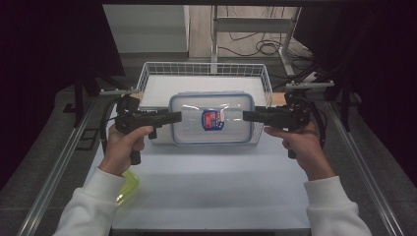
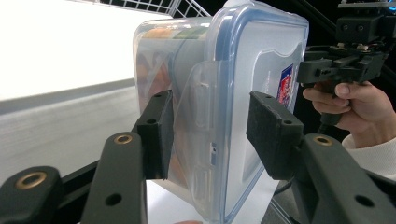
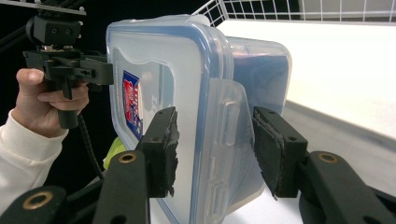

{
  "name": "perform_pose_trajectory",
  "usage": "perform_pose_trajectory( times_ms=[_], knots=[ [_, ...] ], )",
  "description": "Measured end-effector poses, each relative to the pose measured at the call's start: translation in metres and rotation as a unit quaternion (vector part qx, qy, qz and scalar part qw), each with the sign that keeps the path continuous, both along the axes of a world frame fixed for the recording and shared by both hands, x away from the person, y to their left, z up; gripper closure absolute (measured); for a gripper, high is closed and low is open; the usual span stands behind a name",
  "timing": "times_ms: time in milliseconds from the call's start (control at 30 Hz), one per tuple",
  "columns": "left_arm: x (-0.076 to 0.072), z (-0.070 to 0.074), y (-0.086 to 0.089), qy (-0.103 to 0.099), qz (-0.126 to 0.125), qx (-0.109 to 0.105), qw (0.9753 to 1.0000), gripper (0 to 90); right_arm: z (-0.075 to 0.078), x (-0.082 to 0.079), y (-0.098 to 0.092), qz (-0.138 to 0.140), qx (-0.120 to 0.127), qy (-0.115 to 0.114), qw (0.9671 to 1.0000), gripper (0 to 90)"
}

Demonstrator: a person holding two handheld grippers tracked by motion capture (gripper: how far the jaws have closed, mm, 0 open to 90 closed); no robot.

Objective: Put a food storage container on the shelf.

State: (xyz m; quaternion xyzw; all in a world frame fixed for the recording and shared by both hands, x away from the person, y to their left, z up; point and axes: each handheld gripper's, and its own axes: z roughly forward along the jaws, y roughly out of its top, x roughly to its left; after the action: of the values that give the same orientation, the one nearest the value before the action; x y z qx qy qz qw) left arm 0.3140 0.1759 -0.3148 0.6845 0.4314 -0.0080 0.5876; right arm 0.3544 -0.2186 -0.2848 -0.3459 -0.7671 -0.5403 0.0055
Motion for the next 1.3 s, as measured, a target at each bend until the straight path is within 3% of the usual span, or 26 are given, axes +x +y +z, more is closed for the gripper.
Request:
perform_pose_trajectory(
  times_ms=[267,433,867,1167,1300],
  knots=[
    [0.018,0.008,0.006,0.004,0.004,0.006,1.0,52.8,0.004,0.02,0.007,0.001,0.0,0.005,1.0,51.6],
    [0.033,0.011,0.011,0.012,0.008,-0.001,0.9999,52.8,0.008,0.035,0.012,0.0,0.002,0.009,1.0,51.6],
    [0.072,0.014,0.022,0.001,0.012,-0.015,0.9998,52.8,0.018,0.074,0.024,-0.004,-0.002,0.008,1.0,51.6],
    [0.1,0.013,0.024,0.014,0.02,-0.025,0.9994,52.9,0.013,0.099,0.026,-0.011,0.005,0.023,0.9997,51.4],
    [0.109,0.011,0.023,0.019,0.018,-0.019,0.9995,52.9,0.009,0.109,0.026,-0.016,0.003,0.036,0.9992,51.1]
  ],
)
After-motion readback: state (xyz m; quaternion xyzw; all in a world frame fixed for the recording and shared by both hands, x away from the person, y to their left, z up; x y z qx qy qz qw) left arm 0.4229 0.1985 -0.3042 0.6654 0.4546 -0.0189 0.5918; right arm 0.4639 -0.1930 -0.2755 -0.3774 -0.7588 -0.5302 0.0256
